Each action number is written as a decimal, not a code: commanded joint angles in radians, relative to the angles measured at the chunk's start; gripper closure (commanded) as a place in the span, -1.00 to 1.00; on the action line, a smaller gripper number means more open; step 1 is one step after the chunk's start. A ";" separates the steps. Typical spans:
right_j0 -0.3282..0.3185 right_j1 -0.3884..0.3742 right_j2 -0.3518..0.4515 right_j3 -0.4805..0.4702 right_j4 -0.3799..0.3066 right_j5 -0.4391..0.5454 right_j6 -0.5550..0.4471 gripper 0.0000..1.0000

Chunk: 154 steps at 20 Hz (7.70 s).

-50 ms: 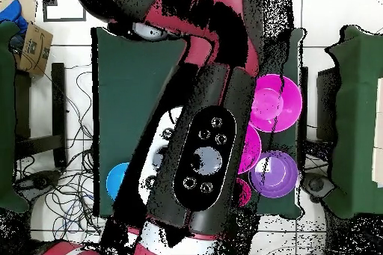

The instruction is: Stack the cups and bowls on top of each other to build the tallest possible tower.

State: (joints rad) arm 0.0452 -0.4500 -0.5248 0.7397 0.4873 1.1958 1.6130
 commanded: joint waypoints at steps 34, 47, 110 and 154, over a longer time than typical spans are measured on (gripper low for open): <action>-0.021 0.043 0.144 0.125 -0.041 -0.118 0.143 -1.00; 0.052 0.039 0.079 0.243 -0.092 -0.201 0.237 -1.00; 0.142 0.057 0.071 0.516 -0.061 -0.375 0.549 -1.00; 0.160 -0.059 0.047 0.418 -0.099 -0.104 0.556 -1.00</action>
State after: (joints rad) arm 0.1913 -0.4856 -0.5531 1.0664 0.4190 1.0822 2.0153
